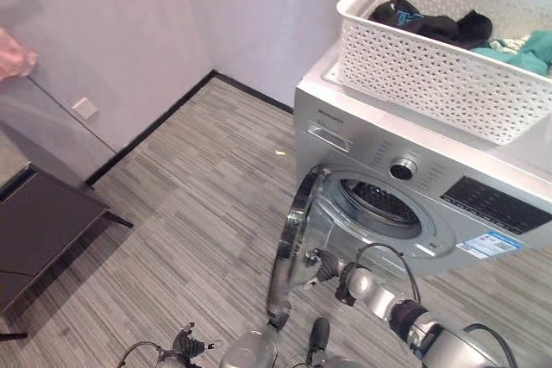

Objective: Grab the laundry basket,head to the washer,open it,put in the laundry and shut it.

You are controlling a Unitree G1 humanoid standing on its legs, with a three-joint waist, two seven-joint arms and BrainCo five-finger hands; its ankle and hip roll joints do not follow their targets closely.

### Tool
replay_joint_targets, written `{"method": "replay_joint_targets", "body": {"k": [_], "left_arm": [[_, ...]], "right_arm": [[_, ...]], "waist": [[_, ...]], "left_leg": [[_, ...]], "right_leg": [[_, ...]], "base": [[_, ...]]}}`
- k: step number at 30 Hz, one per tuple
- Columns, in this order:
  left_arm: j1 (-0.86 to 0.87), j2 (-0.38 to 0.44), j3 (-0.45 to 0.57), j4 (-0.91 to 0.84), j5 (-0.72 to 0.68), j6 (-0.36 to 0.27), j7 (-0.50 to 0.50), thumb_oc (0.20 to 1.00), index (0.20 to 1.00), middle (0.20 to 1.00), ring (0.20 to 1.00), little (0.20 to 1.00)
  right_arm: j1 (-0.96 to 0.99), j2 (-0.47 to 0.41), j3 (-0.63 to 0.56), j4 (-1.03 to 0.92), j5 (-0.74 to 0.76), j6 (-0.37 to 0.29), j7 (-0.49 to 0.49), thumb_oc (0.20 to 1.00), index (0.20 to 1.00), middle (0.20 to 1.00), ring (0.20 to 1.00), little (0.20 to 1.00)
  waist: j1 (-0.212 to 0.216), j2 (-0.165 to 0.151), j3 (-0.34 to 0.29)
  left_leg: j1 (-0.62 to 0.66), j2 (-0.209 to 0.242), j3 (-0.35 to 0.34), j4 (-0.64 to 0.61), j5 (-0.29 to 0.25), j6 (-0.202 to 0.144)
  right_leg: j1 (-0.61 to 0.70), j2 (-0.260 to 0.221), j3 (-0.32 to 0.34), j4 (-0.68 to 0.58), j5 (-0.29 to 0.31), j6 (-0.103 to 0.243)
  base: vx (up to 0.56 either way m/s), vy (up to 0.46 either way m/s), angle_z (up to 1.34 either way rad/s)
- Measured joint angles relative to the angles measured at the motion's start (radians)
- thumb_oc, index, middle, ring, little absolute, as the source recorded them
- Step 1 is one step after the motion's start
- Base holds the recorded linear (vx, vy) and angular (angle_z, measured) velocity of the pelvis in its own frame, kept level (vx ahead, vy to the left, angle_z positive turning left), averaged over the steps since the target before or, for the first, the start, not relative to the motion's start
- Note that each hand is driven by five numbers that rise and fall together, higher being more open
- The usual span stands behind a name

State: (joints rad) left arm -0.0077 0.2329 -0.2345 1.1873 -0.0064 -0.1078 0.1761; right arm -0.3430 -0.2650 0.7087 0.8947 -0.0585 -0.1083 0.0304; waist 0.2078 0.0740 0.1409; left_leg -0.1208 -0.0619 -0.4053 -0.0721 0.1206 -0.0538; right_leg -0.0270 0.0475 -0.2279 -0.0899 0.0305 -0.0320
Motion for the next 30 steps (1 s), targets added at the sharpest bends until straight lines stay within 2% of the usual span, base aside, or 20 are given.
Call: {"method": "replay_joint_targets", "body": {"k": [3,6,8,13,15,17,19,22,26,30], "left_arm": [[0.008,0.000,0.026,0.001,-0.044,-0.005,0.006,1.000,1.000,1.000,1.000,1.000],[0.012,0.020,0.089,-0.074,-0.107,-0.020,0.041,1.000,1.000,1.000,1.000,1.000],[0.022,0.057,0.107,-0.191,-0.113,-0.025,0.063,1.000,1.000,1.000,1.000,1.000],[0.009,0.153,0.119,-0.422,-0.110,-0.051,0.107,1.000,1.000,1.000,1.000,1.000],[0.025,0.166,0.154,-0.593,-0.110,-0.057,0.122,1.000,1.000,1.000,1.000,1.000],[0.012,0.166,0.153,-0.663,-0.111,-0.063,0.122,1.000,1.000,1.000,1.000,1.000],[-0.003,0.161,0.151,-0.692,-0.134,-0.064,0.104,1.000,1.000,1.000,1.000,1.000],[-0.030,0.105,0.143,-0.700,-0.272,-0.056,0.040,1.000,1.000,1.000,1.000,1.000],[-0.038,0.095,0.073,-0.698,-0.309,-0.053,-0.039,1.000,1.000,1.000,1.000,1.000],[-0.044,0.084,0.052,-0.601,-0.309,-0.029,-0.084,1.000,1.000,1.000,1.000,1.000]], "right_arm": [[0.027,0.005,-0.001,0.030,0.039,-0.003,-0.001,1.000,1.000,1.000,1.000,1.000],[0.078,-0.012,-0.060,0.078,0.040,-0.006,-0.010,1.000,1.000,1.000,1.000,1.000],[0.111,-0.020,-0.114,0.105,0.039,-0.006,-0.025,1.000,1.000,1.000,1.000,1.000],[0.157,-0.037,-0.168,0.239,-0.021,-0.005,-0.068,1.000,1.000,1.000,1.000,1.000],[0.179,-0.038,-0.203,0.332,-0.079,0.001,-0.091,1.000,1.000,1.000,1.000,1.000],[0.214,-0.042,-0.244,0.387,-0.100,0.007,-0.098,1.000,1.000,1.000,1.000,1.000],[0.233,-0.042,-0.270,0.428,-0.114,0.013,-0.097,1.000,1.000,1.000,1.000,1.000],[0.256,-0.044,-0.298,0.493,-0.123,0.039,-0.094,1.000,1.000,1.000,1.000,1.000],[0.274,-0.058,-0.251,0.517,-0.205,0.066,-0.084,1.000,1.000,1.000,1.000,1.000],[0.301,-0.059,-0.358,0.518,-0.165,0.067,-0.063,1.000,1.000,1.000,1.000,1.000]], "waist": [[-0.001,-0.009,-0.008],[0.000,-0.013,-0.011],[0.000,-0.014,-0.012],[-0.002,-0.016,-0.015],[-0.001,-0.015,-0.016],[-0.004,-0.009,-0.021],[-0.007,-0.006,-0.026],[-0.014,0.000,-0.033],[-0.033,-0.002,-0.036],[-0.049,-0.007,-0.051]], "left_leg": [[0.002,-0.004,-0.003,0.000,-0.003,-0.004],[0.014,-0.008,-0.006,-0.002,-0.003,-0.004],[0.013,-0.010,-0.012,-0.002,-0.003,-0.004],[0.016,-0.012,-0.022,-0.001,-0.003,-0.004],[0.016,-0.013,-0.023,-0.001,-0.003,-0.003],[0.016,-0.015,-0.023,-0.002,-0.003,-0.001],[0.017,-0.015,-0.022,-0.001,-0.002,0.003],[0.021,-0.015,-0.021,-0.001,-0.002,0.005],[0.022,-0.013,-0.017,-0.001,-0.002,0.005],[0.029,-0.008,0.036,0.000,-0.014,0.021]], "right_leg": [[0.004,-0.003,-0.005,-0.005,-0.003,0.000],[0.016,-0.008,-0.008,-0.006,-0.004,0.002],[0.017,-0.009,-0.012,-0.005,-0.004,0.002],[0.022,-0.011,-0.021,-0.005,-0.007,0.006],[0.023,-0.012,-0.023,-0.005,-0.009,0.009],[0.023,-0.014,-0.023,-0.006,-0.010,0.011],[0.024,-0.015,-0.023,-0.006,-0.011,0.012],[0.028,-0.016,-0.022,-0.006,-0.012,0.013],[0.026,-0.015,-0.016,-0.006,-0.012,0.012],[0.017,-0.013,0.036,-0.006,-0.009,0.014]], "base": [[0.03,0.004,0.09],[0.03,0.007,0.03],[0.02,0.006,0.07],[0.01,0.009,0.06],[0.00,0.004,0.02],[0.00,0.000,0.00],[0.01,0.021,-0.02],[0.01,0.022,-0.02],[0.01,0.032,-0.05],[0.03,0.043,-0.34]]}}
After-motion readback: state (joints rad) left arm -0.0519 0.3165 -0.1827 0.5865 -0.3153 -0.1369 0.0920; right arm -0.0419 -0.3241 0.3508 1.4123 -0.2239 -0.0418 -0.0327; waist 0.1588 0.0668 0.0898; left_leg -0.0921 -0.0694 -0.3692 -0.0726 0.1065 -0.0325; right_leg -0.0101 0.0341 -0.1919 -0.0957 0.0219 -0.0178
